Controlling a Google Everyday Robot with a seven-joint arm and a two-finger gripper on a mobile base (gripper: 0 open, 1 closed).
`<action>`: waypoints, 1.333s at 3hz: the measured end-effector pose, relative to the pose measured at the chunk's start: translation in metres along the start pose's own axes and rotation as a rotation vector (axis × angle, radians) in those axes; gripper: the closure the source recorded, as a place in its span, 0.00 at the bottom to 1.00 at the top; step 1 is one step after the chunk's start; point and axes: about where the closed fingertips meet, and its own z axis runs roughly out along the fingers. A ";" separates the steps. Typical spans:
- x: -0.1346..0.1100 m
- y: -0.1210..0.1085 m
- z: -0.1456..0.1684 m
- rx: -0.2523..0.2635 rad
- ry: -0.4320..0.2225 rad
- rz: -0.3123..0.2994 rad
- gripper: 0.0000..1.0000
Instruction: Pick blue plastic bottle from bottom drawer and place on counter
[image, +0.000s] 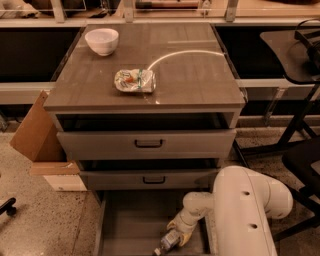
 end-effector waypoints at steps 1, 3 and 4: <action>-0.005 0.002 0.005 -0.020 0.010 0.000 0.64; -0.015 0.004 0.009 -0.019 0.019 -0.008 1.00; -0.020 0.005 -0.010 0.008 0.000 -0.042 1.00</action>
Offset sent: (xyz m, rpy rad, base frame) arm -0.0117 0.0116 -0.0010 -0.0371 -0.0148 0.0029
